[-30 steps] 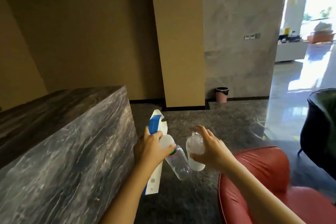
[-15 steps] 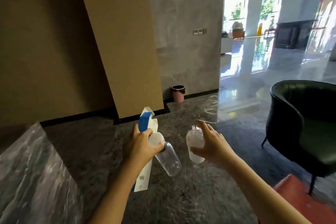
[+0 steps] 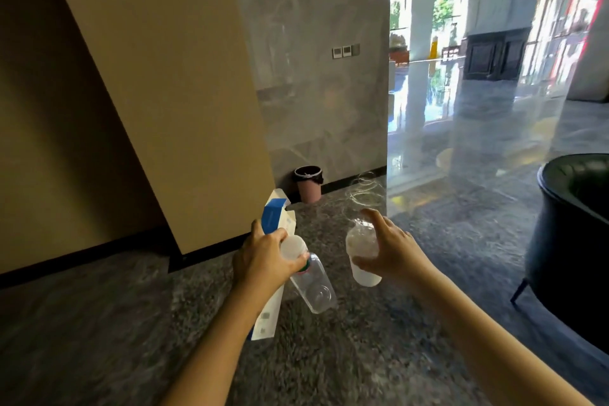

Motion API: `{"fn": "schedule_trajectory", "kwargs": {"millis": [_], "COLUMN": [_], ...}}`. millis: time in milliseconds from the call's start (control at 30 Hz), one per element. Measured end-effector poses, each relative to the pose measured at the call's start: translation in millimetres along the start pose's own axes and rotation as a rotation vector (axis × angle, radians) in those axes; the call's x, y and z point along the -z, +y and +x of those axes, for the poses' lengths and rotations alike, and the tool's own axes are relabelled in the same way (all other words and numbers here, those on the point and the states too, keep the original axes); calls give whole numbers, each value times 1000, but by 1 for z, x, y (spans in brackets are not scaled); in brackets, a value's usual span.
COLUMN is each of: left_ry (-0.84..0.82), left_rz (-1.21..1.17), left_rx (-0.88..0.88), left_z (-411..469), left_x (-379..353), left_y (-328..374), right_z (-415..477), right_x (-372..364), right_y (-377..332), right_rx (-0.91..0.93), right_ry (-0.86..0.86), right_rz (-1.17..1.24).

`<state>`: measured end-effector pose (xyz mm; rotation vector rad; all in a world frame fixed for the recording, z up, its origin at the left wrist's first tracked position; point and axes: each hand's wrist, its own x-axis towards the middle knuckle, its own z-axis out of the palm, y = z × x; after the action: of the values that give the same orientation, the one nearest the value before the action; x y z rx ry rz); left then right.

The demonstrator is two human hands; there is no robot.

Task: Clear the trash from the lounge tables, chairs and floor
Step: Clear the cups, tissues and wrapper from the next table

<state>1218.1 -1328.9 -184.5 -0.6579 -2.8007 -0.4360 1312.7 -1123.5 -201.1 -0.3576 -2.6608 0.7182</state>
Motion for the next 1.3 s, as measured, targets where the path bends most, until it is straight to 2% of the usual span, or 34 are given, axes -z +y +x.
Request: {"fn": "schedule_trajectory", "kwargs": {"millis": [233, 500, 667, 867, 1133, 1300], "left_ry": [1, -99, -106, -95, -121, -129], "left_rz": [14, 3, -4, -19, -64, -86], "left_rx": [-49, -80, -82, -61, 56, 116], "left_z": [219, 486, 633, 814, 1049, 1189], "left_x": [-79, -158, -219, -303, -373, -439], "left_y": [-59, -107, -115, -112, -105, -122], "right_z": [210, 454, 600, 790, 1048, 1198], "right_x": [-81, -148, -181, -227, -254, -305], "right_y": [30, 64, 109, 185, 266, 314], "right_rx": [-33, -152, -171, -109, -87, -83], "right_ry": [30, 44, 57, 40, -23, -78], "right_rz": [-8, -13, -26, -20, 22, 39]}}
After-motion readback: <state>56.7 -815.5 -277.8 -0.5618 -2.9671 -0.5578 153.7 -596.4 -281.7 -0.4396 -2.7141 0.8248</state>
